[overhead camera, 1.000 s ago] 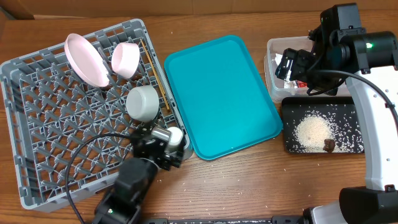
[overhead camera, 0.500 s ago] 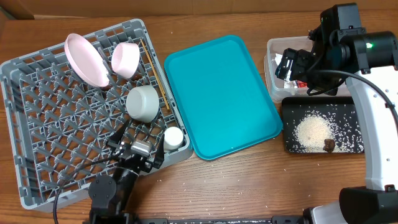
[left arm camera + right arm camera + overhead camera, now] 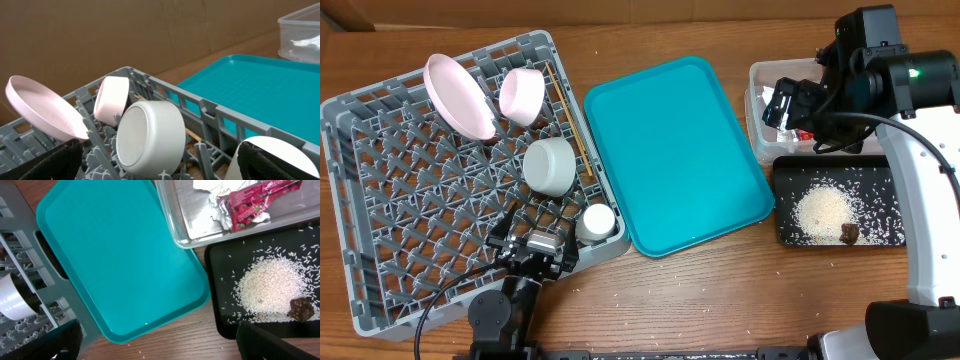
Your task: Sort waste into correct bins and load items into the dishwasher
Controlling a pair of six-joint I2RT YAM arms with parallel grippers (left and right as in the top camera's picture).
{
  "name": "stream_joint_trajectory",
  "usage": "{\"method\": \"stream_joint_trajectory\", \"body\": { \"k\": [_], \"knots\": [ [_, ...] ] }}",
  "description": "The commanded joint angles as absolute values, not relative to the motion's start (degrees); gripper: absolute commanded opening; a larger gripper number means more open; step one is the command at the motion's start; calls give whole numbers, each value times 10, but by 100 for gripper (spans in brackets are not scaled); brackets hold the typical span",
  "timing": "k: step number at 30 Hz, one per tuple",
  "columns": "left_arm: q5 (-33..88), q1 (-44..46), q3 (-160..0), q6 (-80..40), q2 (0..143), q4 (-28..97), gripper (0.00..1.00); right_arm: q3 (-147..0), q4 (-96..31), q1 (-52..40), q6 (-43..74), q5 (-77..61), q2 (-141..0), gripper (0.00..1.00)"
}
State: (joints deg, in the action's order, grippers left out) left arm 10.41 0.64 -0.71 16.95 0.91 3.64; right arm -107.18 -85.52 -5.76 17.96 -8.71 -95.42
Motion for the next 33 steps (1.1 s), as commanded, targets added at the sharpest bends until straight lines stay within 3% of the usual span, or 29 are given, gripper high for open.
{"method": "stream_joint_trajectory", "body": {
  "k": [1,30,33],
  "knots": [
    [89,2,-3,180,1,36,100,-1072,-853,-59,180,-84,-953,100],
    [88,2,-3,180,3,36,100,-1072,-864,-59,161,-36,-953,100],
    [88,2,-3,180,3,36,100,-1069,-811,-63,161,-1,-928,100]
  ]
}}
